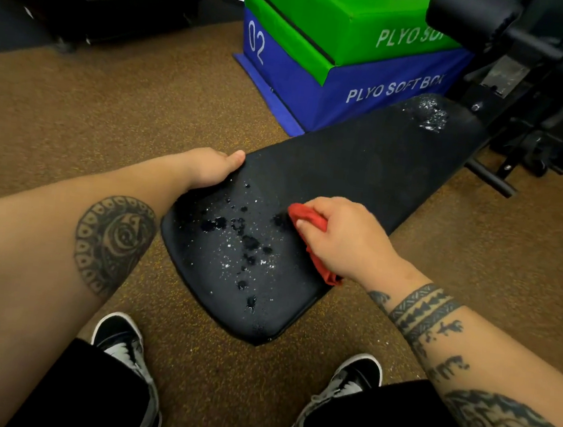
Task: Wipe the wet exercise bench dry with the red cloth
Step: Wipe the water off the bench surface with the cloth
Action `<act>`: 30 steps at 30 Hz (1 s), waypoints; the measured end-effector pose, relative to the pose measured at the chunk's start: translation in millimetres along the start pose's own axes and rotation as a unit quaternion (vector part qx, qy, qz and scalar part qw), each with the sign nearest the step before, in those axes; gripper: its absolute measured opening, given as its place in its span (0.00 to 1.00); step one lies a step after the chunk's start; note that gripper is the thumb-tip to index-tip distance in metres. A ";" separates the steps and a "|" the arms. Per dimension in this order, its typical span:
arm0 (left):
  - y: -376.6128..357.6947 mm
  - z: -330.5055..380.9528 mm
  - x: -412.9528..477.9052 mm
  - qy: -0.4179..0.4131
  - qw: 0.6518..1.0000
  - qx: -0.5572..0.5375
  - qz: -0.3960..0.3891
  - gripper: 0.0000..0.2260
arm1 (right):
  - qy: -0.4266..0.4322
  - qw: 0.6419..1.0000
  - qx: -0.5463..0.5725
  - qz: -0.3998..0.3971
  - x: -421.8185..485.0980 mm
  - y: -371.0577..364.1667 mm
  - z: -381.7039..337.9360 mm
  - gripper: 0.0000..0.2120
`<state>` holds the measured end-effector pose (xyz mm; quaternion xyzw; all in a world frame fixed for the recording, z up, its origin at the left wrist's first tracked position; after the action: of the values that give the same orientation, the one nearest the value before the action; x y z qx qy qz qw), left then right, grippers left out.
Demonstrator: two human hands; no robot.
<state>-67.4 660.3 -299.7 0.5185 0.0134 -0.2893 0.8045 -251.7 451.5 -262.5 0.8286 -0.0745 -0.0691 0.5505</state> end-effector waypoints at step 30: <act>7.2 1.2 -6.2 0.061 0.985 -0.159 -0.010 0.34 | 0.318 0.943 0.055 -0.078 -110.2 -29.5 -27.5 0.19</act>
<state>-69.4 664.3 -291.2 0.4007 0.1135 -0.2591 0.8714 -352.8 509.5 -275.5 0.8395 0.1659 0.1597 0.4922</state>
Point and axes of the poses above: each hand's wrist, its own x-axis towards the middle knuckle, its own y-axis out of the back of the hand, z = x × y, the point moved 1 cm from there along x, towards the middle knuckle, and after that the axes turned 11 degrees about -y, right-handed, at the moved point
